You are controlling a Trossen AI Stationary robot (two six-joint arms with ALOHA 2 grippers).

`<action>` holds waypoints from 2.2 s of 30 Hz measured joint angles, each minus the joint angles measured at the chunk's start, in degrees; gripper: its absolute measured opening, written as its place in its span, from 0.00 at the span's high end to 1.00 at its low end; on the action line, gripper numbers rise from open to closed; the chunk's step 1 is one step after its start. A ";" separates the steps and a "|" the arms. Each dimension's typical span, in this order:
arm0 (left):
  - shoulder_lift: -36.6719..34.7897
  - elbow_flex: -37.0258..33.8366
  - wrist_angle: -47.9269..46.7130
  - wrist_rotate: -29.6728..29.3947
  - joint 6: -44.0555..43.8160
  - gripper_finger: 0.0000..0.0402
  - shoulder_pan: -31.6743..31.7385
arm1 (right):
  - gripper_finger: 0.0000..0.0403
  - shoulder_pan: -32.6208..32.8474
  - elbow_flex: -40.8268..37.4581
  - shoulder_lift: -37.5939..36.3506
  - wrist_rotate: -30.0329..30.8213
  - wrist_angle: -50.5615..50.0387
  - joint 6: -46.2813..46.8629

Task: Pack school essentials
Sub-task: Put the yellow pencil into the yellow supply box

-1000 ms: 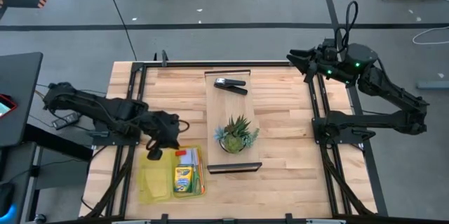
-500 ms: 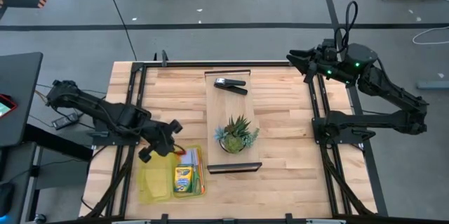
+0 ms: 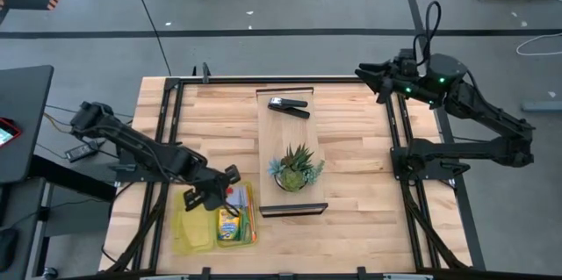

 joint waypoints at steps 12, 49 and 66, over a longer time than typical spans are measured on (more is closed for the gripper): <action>6.30 0.00 8.21 -0.39 0.15 0.91 -2.47 | 0.51 0.00 0.00 0.48 -0.83 0.03 -0.71; 10.07 0.00 14.22 -2.52 7.12 0.89 -3.38 | 0.51 -0.01 0.00 0.36 -1.31 0.00 -1.45; 16.15 -0.01 21.08 -7.08 10.65 0.89 -3.24 | 0.51 -0.01 0.00 0.37 -1.32 -0.41 -1.49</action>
